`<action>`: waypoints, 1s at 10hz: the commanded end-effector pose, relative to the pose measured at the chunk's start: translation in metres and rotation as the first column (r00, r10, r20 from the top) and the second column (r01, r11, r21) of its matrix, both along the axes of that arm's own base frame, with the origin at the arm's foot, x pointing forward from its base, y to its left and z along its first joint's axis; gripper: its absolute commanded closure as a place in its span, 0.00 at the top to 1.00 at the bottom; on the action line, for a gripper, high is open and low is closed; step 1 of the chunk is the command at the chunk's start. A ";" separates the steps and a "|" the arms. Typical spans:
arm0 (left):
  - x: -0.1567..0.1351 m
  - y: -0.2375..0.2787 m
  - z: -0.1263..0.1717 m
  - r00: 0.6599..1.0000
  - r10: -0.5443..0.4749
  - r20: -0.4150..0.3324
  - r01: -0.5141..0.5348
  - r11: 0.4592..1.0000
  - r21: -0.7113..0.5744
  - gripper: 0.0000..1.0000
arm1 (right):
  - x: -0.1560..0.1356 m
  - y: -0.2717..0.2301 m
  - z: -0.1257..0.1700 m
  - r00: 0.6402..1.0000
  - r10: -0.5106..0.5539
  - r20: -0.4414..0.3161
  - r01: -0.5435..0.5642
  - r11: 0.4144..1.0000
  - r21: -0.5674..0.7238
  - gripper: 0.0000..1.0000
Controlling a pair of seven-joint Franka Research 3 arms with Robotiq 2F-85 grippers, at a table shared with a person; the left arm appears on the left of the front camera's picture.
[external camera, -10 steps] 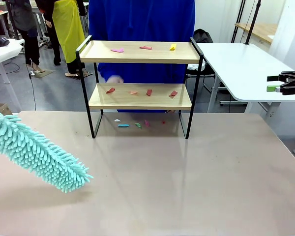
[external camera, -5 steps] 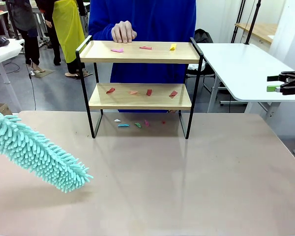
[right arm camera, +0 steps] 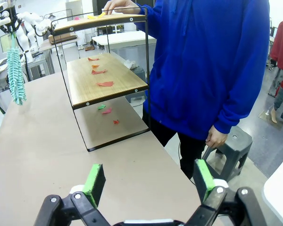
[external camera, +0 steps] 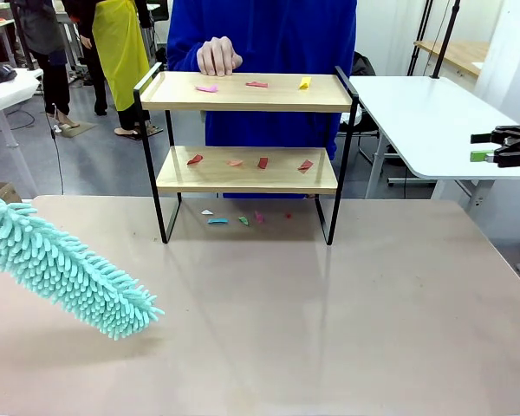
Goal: Clean the shelf.
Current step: Clean the specific section of the Shelf indicated by the human with the Duster.
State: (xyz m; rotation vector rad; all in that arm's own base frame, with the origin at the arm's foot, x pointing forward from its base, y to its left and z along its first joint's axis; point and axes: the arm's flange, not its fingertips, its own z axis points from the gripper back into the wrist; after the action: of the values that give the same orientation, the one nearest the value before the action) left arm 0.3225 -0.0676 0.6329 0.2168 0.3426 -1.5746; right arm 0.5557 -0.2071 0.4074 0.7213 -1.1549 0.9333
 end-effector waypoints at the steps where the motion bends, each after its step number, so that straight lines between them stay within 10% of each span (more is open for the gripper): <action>1: -0.003 0.002 0.002 1.000 -0.007 -0.005 0.007 1.000 -0.004 0.13 | -0.002 0.006 0.006 1.000 -0.015 -0.016 0.015 1.000 -0.013 1.00; 8: 0.000 0.000 0.000 1.000 0.000 0.000 0.000 1.000 0.000 0.13 | -0.002 0.006 0.006 1.000 -0.015 -0.016 0.015 1.000 -0.013 1.00; 10: -0.004 0.001 0.040 0.998 0.024 -0.062 -0.040 0.964 -0.262 0.13 | -0.002 0.006 0.006 1.000 -0.015 -0.016 0.015 1.000 -0.013 1.00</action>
State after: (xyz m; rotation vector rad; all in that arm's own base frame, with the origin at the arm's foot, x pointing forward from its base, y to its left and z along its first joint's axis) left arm 0.3193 -0.0669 0.6504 0.0863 0.2612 -1.5720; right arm 0.5557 -0.2071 0.4074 0.7214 -1.1549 0.9332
